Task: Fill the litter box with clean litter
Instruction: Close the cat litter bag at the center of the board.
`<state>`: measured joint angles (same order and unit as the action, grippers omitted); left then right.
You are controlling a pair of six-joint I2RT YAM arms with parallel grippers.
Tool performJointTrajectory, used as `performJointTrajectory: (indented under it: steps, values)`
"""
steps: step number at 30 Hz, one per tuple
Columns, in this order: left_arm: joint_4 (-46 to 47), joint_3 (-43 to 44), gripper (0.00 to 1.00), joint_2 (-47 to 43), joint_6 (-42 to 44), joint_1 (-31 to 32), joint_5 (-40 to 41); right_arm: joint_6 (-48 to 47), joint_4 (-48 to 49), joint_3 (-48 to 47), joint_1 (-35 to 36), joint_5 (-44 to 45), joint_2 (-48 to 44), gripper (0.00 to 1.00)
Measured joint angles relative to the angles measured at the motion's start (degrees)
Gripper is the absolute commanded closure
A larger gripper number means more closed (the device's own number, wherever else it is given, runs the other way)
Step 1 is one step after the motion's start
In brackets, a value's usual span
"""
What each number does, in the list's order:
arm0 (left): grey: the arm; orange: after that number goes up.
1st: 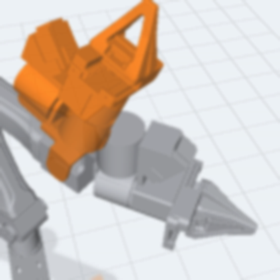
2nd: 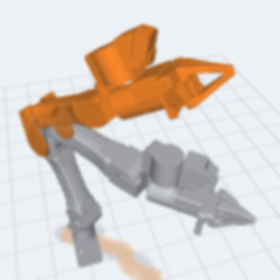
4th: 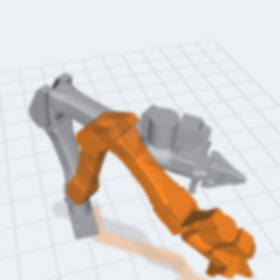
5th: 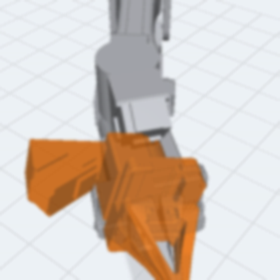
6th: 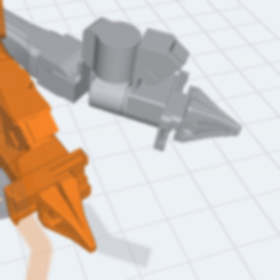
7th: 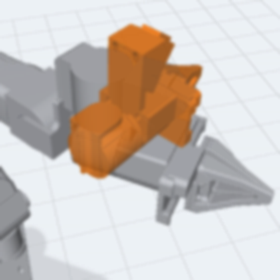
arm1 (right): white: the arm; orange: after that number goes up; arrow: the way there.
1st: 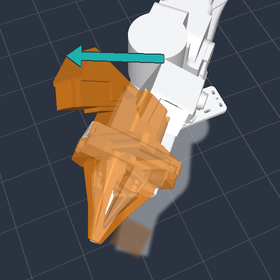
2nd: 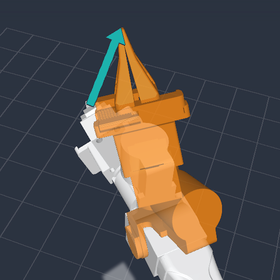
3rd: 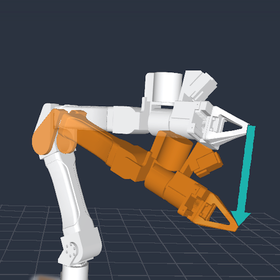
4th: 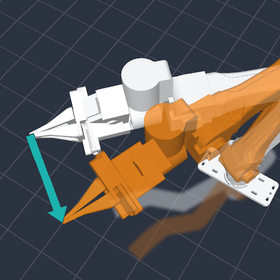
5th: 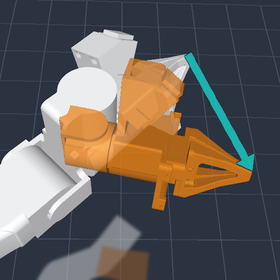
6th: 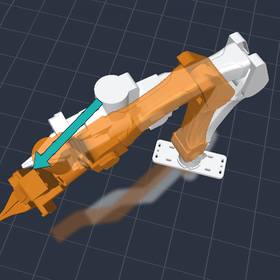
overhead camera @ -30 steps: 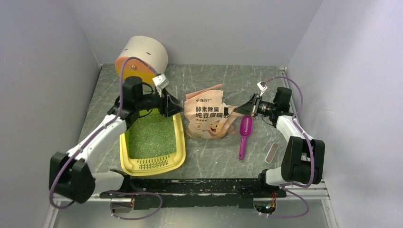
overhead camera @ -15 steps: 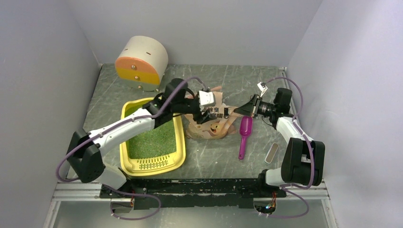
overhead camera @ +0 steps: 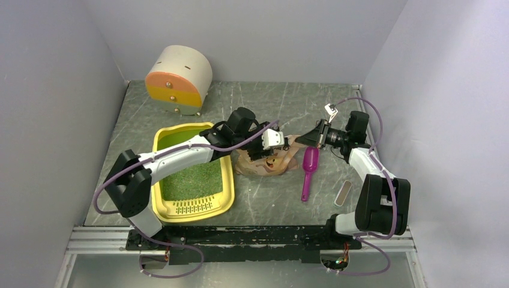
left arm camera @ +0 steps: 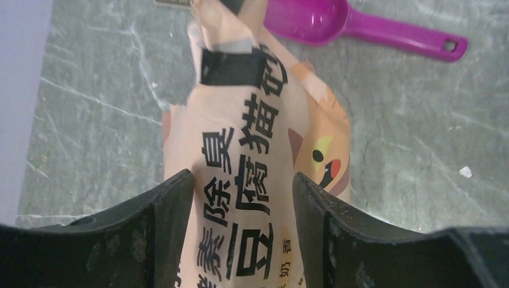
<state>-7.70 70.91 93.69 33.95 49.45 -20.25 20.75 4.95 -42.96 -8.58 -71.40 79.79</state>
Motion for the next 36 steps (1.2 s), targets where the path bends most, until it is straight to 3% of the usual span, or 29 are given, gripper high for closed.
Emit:
performJointTrajectory:
  steps: [5, 11, 22, 32, 36]
  values:
    - [-3.37, 1.11, 0.41, 2.97, 1.64, 0.04, 2.05, -0.28, 0.0, 0.0, 0.0, -0.2, -0.33, 1.0]
    - [-7.89, 3.78, 0.94, 4.07, 1.09, 0.15, 3.58, -0.33, 0.87, 0.02, 0.0, -0.94, -0.37, 0.99]
    - [-11.43, 4.24, 0.95, 3.3, 1.25, -0.61, 2.75, -0.94, -1.29, -0.92, -0.35, -4.57, 2.32, 1.0]
    - [-16.61, 4.02, 0.95, 1.75, 2.78, -6.73, -2.78, -3.8, -9.03, -4.0, -3.48, 5.75, -1.7, 0.39]
    - [-17.25, 4.02, 0.95, 1.75, 2.93, -6.84, -3.56, 0.24, -2.32, 0.04, -5.09, 4.52, -5.79, 0.35]
